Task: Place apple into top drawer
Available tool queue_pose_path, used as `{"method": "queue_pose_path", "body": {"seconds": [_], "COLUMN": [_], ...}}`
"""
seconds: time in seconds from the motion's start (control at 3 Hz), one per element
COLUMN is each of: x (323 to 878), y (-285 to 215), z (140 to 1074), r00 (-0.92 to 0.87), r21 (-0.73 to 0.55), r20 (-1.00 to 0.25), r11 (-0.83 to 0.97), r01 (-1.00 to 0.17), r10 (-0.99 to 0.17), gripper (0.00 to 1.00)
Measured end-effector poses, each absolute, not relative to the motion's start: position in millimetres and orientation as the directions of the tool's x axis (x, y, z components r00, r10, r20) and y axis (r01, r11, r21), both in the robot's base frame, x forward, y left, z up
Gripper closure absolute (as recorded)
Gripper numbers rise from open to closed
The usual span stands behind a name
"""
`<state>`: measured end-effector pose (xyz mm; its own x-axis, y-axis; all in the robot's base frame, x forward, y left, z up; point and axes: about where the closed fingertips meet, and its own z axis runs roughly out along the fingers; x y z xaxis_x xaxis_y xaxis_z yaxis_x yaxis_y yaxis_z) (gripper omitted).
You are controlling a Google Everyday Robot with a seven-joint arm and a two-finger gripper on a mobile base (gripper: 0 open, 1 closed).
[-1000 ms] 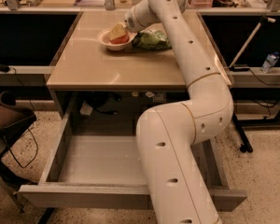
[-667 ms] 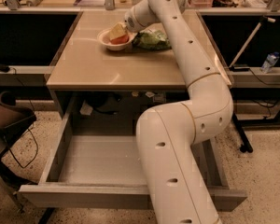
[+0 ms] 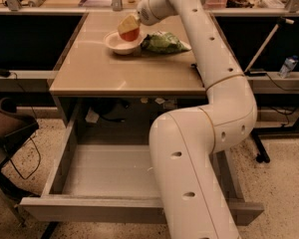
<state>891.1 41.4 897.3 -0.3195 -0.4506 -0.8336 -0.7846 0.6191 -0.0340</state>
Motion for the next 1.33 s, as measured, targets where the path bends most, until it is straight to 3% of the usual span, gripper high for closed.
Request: {"method": "queue_pose_path", "body": {"seconds": [0.67, 1.0, 1.33], "x": [831.3, 765.6, 765.5], "y": [-46.7, -99.7, -99.7], "z": [996.6, 1026.4, 1026.3], "r00": [-0.391, -0.507, -0.507], "r21": [-0.028, -0.003, -0.003], "r20": [-0.817, -0.758, -0.758], "r11": [0.706, 0.78, 0.78], "r01": [-0.708, -0.626, -0.626], "r10": [-0.424, -0.41, -0.411], "gripper": [1.0, 1.0, 1.0]}}
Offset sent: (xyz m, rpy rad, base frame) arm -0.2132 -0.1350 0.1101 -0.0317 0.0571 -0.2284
